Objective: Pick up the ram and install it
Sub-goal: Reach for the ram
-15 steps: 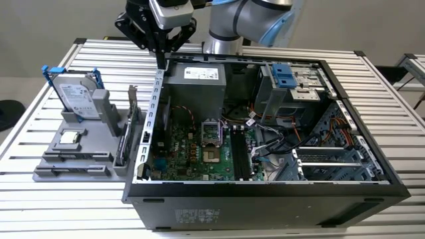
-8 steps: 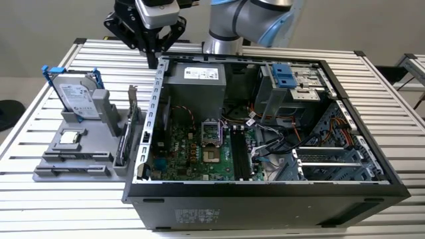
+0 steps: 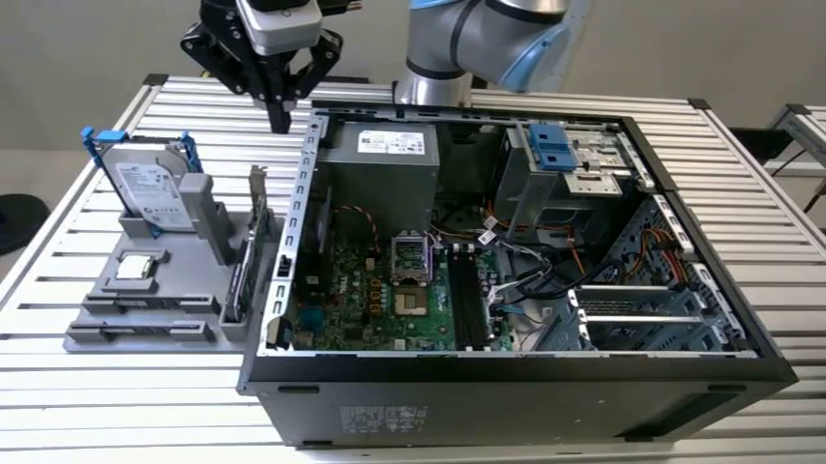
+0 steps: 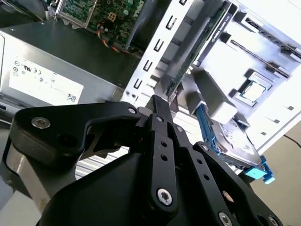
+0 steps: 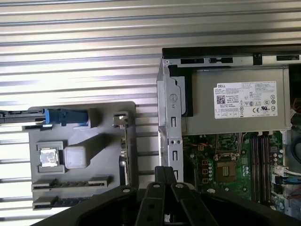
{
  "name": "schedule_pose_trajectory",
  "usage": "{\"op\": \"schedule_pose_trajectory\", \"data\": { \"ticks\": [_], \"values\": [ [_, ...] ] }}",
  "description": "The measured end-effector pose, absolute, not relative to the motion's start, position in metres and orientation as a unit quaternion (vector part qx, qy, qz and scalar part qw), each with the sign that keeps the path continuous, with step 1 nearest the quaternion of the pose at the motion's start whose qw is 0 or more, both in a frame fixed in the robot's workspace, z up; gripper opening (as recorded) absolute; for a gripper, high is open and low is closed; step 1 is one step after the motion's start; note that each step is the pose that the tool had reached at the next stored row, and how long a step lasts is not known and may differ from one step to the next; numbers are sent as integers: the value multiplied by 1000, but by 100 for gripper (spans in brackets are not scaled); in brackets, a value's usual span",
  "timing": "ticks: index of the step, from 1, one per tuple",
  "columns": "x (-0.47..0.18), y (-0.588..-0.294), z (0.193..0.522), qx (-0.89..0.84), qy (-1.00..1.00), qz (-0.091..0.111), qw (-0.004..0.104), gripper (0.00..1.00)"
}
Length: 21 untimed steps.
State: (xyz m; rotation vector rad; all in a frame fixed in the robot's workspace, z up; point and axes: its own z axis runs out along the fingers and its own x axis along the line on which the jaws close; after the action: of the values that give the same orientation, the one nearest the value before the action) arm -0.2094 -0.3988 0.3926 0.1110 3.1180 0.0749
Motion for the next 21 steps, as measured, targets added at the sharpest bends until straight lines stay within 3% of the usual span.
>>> {"op": "schedule_pose_trajectory", "data": {
  "ticks": [21],
  "values": [
    [-226, -399, 393, 36, 999, 24, 10, 0]
  ]
}}
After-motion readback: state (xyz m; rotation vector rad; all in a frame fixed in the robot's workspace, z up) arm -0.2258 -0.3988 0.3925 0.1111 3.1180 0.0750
